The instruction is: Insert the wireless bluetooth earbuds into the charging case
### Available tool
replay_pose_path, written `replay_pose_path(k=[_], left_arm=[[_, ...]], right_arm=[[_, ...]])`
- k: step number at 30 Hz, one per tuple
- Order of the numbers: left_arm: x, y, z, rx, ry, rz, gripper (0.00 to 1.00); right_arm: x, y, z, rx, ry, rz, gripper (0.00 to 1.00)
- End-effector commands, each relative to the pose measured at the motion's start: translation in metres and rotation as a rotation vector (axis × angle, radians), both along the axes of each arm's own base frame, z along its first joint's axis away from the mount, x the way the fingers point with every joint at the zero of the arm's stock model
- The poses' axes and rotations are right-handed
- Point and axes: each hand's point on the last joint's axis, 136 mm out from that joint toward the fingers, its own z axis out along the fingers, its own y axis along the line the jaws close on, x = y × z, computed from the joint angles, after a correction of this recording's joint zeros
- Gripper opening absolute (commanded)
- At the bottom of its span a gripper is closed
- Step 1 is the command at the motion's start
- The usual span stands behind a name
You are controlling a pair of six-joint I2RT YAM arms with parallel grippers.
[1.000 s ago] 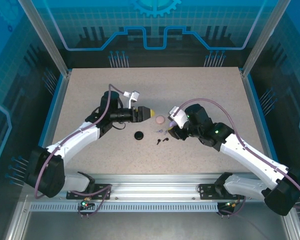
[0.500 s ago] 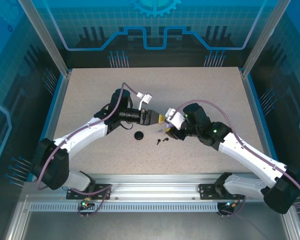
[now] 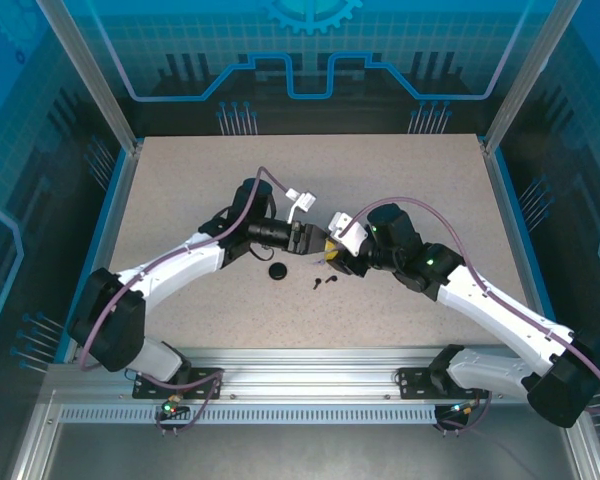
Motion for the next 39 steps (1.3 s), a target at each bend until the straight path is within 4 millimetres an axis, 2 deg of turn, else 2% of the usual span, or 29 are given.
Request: replay_pose_path(k=[1, 14, 19, 23, 25, 29, 34, 39], left_arm=[[-0.004, -0.008, 0.008, -0.019, -0.013, -0.057, 0.61], [-0.01, -0.011, 0.013, -0.025, -0.024, -0.1, 0.26], [-0.004, -0.007, 0.016, -0.008, -0.109, -0.056, 0.21], [0.007, 0.0, 0.019, 0.04, -0.232, 0.023, 0.2], [0.011, 0.005, 0.021, 0.06, -0.304, 0.057, 0.2], [0.011, 0.013, 0.03, 0.067, -0.457, 0.093, 0.19], [0.004, 0.017, 0.034, 0.108, -0.679, 0.11, 0.17], [-0.014, 0.012, 0.036, 0.106, -0.937, 0.085, 0.15]], right_arm=[[0.004, 0.012, 0.025, 0.064, -0.053, 0.027, 0.45], [0.013, 0.004, 0.029, 0.08, -0.047, -0.009, 0.48], [0.002, -0.009, 0.035, 0.119, 0.001, -0.011, 0.7], [-0.016, -0.021, 0.043, 0.186, 0.02, 0.01, 0.94], [-0.028, -0.025, 0.05, 0.224, 0.03, 0.039, 1.0], [-0.045, -0.03, 0.061, 0.273, 0.056, 0.09, 1.0], [-0.045, -0.037, 0.065, 0.285, 0.05, 0.077, 1.0], [-0.044, -0.035, 0.068, 0.297, 0.018, 0.102, 1.0]])
